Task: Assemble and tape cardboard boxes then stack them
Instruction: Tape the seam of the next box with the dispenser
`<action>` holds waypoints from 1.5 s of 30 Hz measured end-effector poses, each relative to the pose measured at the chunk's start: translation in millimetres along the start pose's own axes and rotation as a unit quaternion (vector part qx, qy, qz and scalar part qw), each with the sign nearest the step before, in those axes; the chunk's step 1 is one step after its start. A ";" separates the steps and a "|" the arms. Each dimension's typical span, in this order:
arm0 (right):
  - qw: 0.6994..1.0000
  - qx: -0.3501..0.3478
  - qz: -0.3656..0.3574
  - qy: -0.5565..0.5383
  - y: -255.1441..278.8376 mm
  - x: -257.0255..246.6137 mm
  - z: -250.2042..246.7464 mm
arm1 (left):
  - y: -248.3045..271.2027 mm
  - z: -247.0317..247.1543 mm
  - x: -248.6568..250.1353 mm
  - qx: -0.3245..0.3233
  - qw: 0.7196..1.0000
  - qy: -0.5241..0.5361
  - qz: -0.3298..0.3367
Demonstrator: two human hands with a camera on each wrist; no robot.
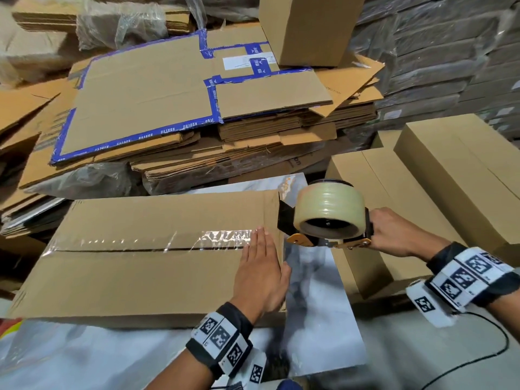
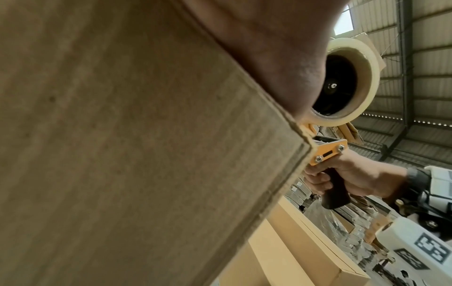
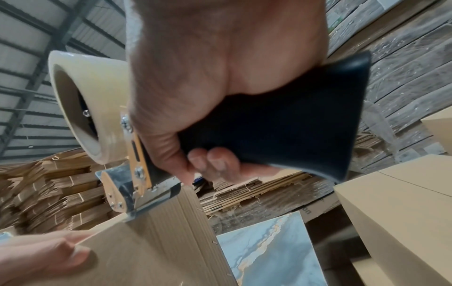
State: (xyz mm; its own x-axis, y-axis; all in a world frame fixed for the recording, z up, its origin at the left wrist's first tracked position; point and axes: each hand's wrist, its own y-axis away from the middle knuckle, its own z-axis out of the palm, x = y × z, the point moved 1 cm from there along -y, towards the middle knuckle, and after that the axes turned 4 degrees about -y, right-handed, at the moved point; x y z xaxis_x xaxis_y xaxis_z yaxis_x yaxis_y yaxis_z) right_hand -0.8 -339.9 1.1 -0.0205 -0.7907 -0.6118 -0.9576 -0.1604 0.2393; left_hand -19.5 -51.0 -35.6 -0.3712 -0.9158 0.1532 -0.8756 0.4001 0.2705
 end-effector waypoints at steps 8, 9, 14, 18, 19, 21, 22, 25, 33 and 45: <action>0.997 -0.024 0.019 0.071 -12.9 10.0 7.8 | -0.2 0.7 -1.1 -0.011 1.000 0.000 0.003; 0.996 -0.027 0.016 0.080 -15.3 6.3 8.7 | -0.4 1.1 -1.1 -0.012 1.000 -0.001 0.003; 0.996 -0.034 0.023 0.085 -20.6 -7.1 4.8 | -0.3 1.0 -2.6 -0.018 1.000 0.001 0.002; 0.999 -0.029 0.033 0.029 -8.9 4.4 8.7 | -0.6 1.1 -3.8 -0.028 1.000 -0.001 0.003; 0.999 -0.029 0.038 0.022 -4.7 8.9 9.1 | -0.5 0.7 -5.3 -0.030 1.000 -0.002 0.003; 0.998 -0.027 0.043 0.029 4.4 17.0 8.4 | 0.0 -1.1 -10.0 -0.037 0.999 -0.004 0.003; 0.998 -0.025 0.044 0.034 8.5 19.8 8.5 | 0.3 -2.5 -13.1 -0.040 0.999 -0.005 0.003; 0.998 -0.011 0.049 0.046 12.4 21.8 11.3 | -0.1 -5.1 -21.8 -0.036 0.999 -0.009 0.008; 0.993 -0.027 0.069 0.091 -9.6 -8.6 44.5 | -1.7 2.8 -27.5 -0.012 1.000 0.004 0.022; 0.981 0.011 0.189 0.031 -13.6 12.3 76.6 | -0.5 10.4 -43.7 0.010 0.999 0.022 -0.022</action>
State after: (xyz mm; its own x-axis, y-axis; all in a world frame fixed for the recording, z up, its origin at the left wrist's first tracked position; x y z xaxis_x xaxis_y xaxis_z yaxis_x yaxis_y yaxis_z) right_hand -10.1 -302.1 -67.5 -0.3596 -0.8253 -0.4354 -0.8905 0.1641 0.4244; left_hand -6.1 -11.5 -52.4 -0.3182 -0.9302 0.1830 -0.8971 0.3579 0.2590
